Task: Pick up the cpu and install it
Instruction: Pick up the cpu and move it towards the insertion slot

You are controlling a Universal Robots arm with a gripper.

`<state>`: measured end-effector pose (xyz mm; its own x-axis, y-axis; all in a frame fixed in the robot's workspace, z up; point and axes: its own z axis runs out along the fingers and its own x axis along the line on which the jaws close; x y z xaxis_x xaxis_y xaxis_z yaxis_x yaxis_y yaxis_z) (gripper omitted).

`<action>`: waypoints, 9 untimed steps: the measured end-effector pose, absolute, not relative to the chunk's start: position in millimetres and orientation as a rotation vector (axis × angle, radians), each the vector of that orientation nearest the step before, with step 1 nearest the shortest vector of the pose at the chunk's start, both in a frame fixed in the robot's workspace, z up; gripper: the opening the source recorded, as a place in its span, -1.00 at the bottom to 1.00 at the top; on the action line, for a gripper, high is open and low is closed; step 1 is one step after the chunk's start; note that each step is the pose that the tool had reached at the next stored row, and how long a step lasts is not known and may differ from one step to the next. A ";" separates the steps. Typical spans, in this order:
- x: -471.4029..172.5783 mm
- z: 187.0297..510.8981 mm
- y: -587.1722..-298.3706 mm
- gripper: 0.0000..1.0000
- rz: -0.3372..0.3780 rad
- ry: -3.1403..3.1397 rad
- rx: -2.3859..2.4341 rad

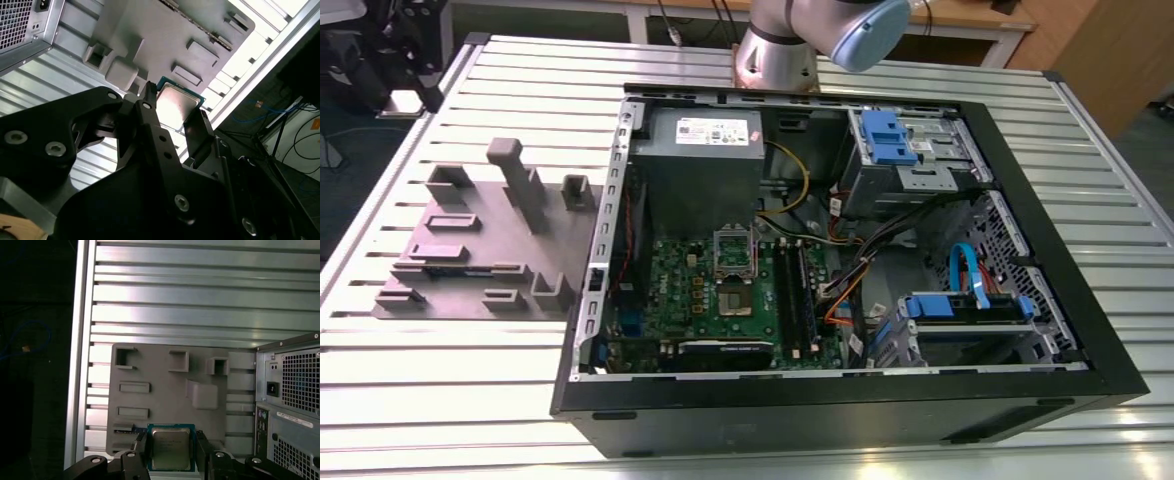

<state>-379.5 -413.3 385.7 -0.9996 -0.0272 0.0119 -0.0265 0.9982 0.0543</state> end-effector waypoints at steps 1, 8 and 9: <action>-379.2 385.7 -413.3 -0.06 -0.085 -3.128 0.042; -377.4 385.7 -413.3 -0.06 -0.085 -3.128 0.042; -377.2 385.7 -413.3 -0.06 -0.085 -3.128 0.042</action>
